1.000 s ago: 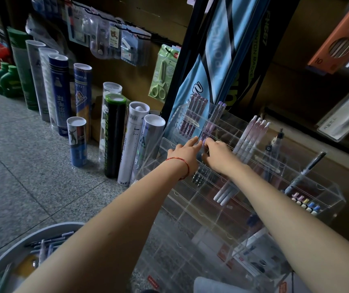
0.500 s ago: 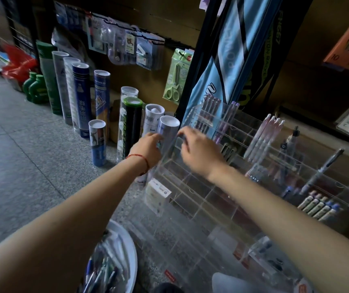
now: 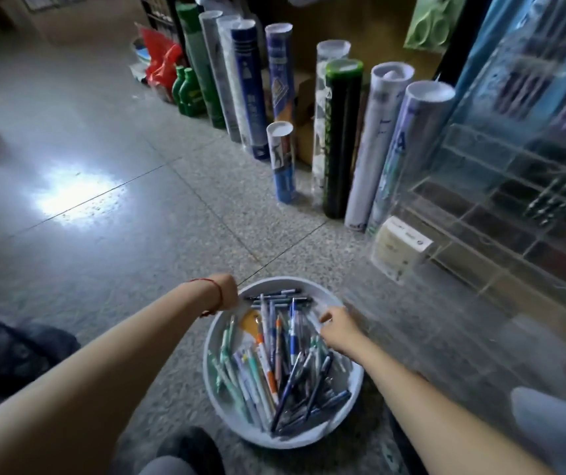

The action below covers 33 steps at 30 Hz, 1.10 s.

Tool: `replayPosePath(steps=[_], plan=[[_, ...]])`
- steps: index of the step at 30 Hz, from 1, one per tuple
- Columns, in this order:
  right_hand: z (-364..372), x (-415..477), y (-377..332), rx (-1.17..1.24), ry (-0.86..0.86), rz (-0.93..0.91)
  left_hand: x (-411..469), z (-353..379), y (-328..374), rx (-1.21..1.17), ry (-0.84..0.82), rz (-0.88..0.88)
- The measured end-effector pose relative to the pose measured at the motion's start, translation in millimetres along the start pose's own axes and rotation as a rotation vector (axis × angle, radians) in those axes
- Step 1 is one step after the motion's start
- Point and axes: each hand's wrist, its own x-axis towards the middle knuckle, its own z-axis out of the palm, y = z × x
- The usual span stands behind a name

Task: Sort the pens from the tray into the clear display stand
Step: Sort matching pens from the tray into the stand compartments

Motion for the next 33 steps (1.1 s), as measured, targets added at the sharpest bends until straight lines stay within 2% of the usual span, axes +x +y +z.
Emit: replayPosePath(steps=[2,4,7,12,14,17,19,22,25,27,31,33], plan=[[8,11,-4,0.144,-0.014,0.028,0,13,-7,0.044,-0.09,-0.021],[14,20,-6,0.168,0.001,0.033,11,32,-19,0.064,-0.139,-0.034],[21,32,-12,0.173,-0.03,0.034,28,51,-30,-0.032,-0.242,-0.065],[35,54,-28,0.143,-0.066,-0.049,31,77,-59,-0.116,-0.662,-0.278],[50,54,-39,0.164,-0.087,-0.088,34,90,-73,-0.171,-0.732,-0.307],[75,46,-55,0.2,-0.173,-0.141,44,115,-77,-0.261,-0.678,-0.245],[92,41,-65,0.202,-0.29,-0.143,50,129,-72,-0.227,-0.634,-0.192],[116,38,-74,0.184,-0.437,-0.045,49,144,-59,-0.235,-0.405,-0.169],[129,39,-77,0.204,-0.389,0.03,42,153,-47,-0.353,-0.076,-0.219],[131,41,-78,0.223,-0.327,0.044,39,162,-38,-0.355,0.049,-0.234],[133,44,-78,0.242,-0.312,0.05,39,178,-23,-0.446,0.114,-0.28],[134,44,-77,0.246,-0.318,0.057,37,183,-21,-0.567,0.105,-0.331]])
